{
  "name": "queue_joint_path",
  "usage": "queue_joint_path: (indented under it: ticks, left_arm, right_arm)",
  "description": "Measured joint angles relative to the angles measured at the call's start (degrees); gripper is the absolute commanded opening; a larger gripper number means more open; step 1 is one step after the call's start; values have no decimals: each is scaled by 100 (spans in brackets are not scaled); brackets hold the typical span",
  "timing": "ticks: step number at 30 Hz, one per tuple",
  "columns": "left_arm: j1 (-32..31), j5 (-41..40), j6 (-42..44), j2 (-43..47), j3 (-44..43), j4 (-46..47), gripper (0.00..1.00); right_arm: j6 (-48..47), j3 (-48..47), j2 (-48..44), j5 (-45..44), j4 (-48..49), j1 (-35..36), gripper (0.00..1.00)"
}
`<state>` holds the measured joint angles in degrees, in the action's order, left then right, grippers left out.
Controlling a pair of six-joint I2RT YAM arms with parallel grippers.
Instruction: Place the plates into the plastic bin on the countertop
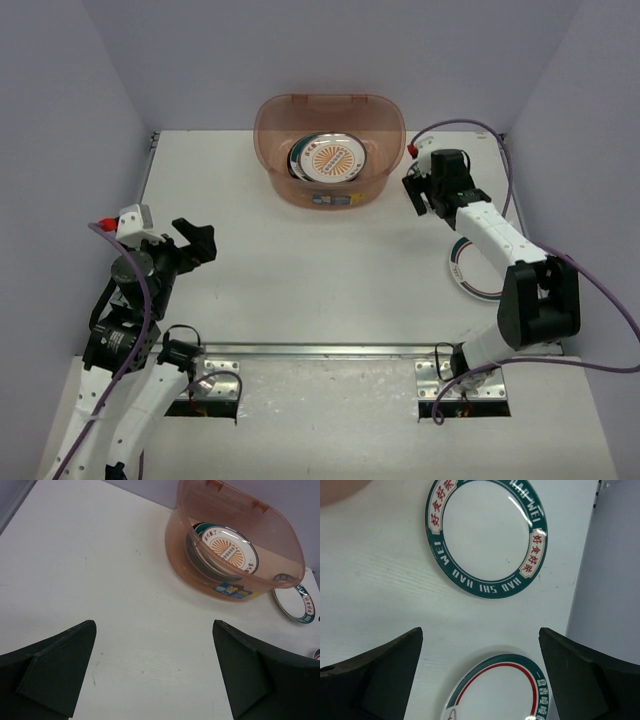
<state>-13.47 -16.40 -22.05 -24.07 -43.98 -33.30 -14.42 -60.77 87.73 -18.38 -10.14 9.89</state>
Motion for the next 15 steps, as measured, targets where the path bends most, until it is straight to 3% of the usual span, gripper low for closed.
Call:
queue_joint_path:
  ticks: [10, 15]
  left_arm:
    - [-11, 127, 75, 28, 19, 60, 100]
    - [-71, 122, 77, 212, 28, 74, 100]
  right_arm:
    - [-1869, 484, 712, 880, 1400, -194, 99]
    - [-2561, 614, 1273, 1580, 1466, -463, 99]
